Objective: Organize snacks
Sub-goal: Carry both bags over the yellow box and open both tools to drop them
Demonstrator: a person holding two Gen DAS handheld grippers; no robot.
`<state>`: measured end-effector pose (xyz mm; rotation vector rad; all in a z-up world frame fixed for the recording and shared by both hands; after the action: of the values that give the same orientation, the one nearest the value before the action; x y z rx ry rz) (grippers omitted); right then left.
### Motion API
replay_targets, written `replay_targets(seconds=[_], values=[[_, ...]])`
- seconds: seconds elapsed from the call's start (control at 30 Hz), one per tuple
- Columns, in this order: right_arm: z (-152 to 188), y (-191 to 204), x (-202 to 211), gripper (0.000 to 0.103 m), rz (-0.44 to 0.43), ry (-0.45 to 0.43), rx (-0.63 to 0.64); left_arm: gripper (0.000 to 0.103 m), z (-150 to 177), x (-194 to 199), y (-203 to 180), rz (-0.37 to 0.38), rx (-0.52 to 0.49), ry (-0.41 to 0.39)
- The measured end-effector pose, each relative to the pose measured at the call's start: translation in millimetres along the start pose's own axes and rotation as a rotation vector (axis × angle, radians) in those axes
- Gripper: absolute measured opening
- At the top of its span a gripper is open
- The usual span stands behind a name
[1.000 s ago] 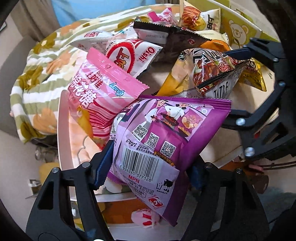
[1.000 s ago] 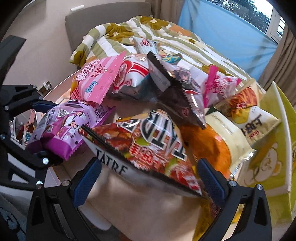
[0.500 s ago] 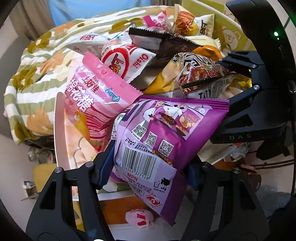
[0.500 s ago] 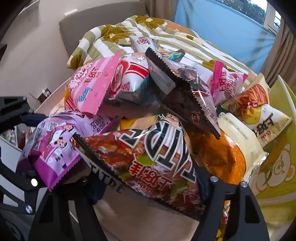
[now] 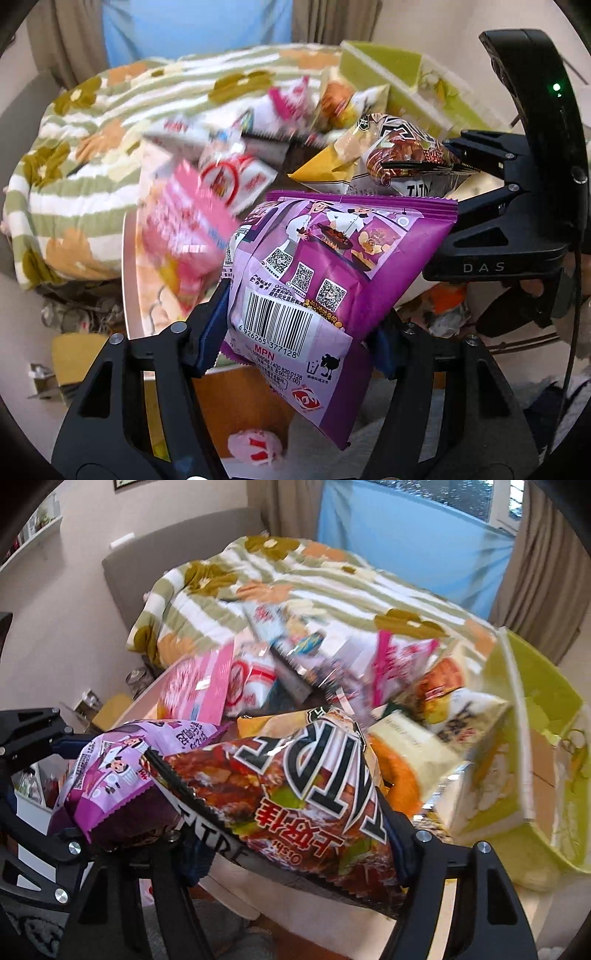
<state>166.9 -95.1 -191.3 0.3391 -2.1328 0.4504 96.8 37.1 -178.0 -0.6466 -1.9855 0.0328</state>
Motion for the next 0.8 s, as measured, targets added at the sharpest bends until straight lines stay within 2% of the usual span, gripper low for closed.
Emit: replay_targets(seconds=[0.17,0.47,0.6,0.8], values=[[-9.2,-27.1,35.1,0.069,0.071,-0.031,-0.079,0.061,-30.0,16.7,-13.5,0.046,-0.033,-0.064],[-29.3,-105.9,73.7,0.069,0.184,-0.098,-0.19,0.061,-131.0,16.8,-45.0,0.027,-0.11,-0.161],[-32.9,-151.9,71.8,0.069,0.208,-0.109,-0.214,0.061,-181.9,-2.0,-72.1,0.011,-0.128,-0.194],[-36.4,-220.4,57.6,0.069,0.219,-0.095,-0.215,0.061,-258.9,-64.0,-117.4,0.006,-0.083,-0.184]])
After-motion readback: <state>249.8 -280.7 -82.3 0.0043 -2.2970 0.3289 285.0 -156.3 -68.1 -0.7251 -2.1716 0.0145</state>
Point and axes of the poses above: each gripper's, at about its wrist camera, not at the fingertips, and x roughly against the way its jaws point, y to its left, z to its underside, the point moved 1 cm from there along -x, roughly the way its jaws point, and after that the axes turned 14 degrees about z, right-handed, at the moved point
